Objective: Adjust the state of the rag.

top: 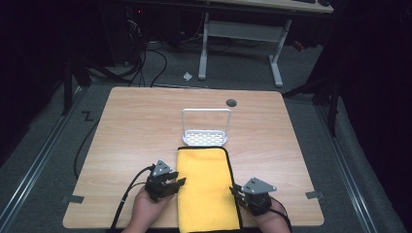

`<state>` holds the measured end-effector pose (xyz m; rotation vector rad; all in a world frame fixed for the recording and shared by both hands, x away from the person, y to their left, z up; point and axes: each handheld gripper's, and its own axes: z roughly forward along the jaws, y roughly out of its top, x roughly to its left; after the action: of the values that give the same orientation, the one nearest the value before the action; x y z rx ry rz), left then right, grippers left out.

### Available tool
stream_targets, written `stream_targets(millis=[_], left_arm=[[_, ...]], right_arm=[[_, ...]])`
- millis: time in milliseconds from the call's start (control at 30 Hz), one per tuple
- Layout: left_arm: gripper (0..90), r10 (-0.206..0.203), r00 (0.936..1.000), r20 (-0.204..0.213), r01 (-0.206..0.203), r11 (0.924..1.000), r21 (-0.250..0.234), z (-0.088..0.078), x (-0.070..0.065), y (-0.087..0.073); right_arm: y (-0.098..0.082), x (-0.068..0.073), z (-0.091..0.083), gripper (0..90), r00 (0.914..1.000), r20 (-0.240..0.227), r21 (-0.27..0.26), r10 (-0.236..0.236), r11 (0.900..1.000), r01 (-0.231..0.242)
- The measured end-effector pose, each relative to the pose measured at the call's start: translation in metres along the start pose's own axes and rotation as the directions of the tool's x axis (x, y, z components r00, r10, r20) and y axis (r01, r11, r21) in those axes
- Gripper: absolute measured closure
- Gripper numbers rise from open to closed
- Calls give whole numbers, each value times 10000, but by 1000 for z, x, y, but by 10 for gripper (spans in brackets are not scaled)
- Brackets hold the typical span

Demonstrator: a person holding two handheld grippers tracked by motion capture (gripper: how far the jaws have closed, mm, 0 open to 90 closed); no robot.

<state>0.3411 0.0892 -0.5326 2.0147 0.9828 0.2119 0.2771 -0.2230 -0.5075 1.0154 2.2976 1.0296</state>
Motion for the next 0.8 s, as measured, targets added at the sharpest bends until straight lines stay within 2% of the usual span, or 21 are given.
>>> stream_targets(millis=[67, 100, 233, 300, 367, 400, 467, 600, 800], left_arm=[[628, -19, 10000, -15, 19, 10000, 16, 1, 1, 0], [628, -41, 10000, -54, 41, 10000, 9, 1, 1, 0], [721, -15, 9999, -139, 15, 10000, 55, 1, 4, 0], [762, 41, 9998, -172, -40, 10000, 48, 1, 6, 0], [774, 74, 9998, -195, -73, 10000, 49, 1, 6, 0], [794, 106, 9997, -206, -105, 9999, 52, 1, 7, 0], [808, 106, 9997, -209, -105, 9999, 53, 1, 7, 0], [817, 201, 9996, -197, -199, 9997, 124, 0, 5, -1], [816, 346, 9991, 256, -358, 9982, 478, -8, -5, -7]], right_arm=[[5, -2, 5, 833, 10000, 7, 13, -94, 10000, 94], [11, -5, 12, 850, 9999, 41, 43, -164, 9999, 163], [34, -18, 44, 900, 9999, 86, 205, 94, 9997, -96], [39, -24, 60, 900, 9996, 222, 533, 165, 9984, -176], [39, -25, 63, 900, 9994, 244, 621, 229, 9978, -244], [37, -27, 69, 900, 9990, 367, 930, 270, 9952, -304], [34, -27, 72, 900, 9992, 302, 1046, 261, 9941, -291], [29, -26, 68, 900, 9994, 244, 902, 252, 9956, -273], [18, -18, 54, 891, 9999, -26, 814, 109, 9966, -107]])
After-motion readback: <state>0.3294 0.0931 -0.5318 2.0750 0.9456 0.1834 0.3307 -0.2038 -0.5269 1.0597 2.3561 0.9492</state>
